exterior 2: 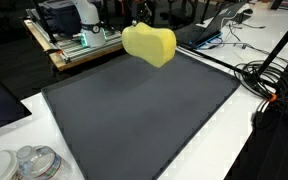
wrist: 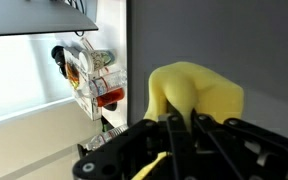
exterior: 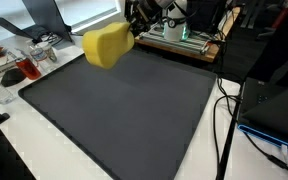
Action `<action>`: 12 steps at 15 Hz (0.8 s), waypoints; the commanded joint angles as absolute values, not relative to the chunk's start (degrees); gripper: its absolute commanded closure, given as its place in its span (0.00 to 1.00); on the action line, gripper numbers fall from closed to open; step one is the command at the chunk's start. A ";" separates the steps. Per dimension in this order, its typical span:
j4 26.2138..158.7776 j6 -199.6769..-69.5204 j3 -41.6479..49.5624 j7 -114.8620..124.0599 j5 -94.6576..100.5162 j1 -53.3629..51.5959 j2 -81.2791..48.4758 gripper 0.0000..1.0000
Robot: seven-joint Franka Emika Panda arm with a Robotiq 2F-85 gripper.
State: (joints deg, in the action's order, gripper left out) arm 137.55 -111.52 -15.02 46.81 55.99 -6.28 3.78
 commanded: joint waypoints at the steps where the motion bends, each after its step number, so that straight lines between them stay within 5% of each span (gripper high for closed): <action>1: 133.83 -105.89 -14.79 49.71 60.35 -9.07 1.24 0.98; 5: 131.51 -101.76 -14.73 50.51 61.96 -10.88 -0.75 0.98; 6: 131.13 -101.22 -14.70 50.59 61.77 -11.18 -1.14 0.68; 8: 130.37 -99.95 -14.66 50.67 61.50 -11.70 -1.91 0.62; 12: 129.29 -98.12 -14.60 50.83 61.13 -12.33 -3.23 0.33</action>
State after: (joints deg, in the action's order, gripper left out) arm 130.90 -100.48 -15.01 49.51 60.08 -11.09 -1.51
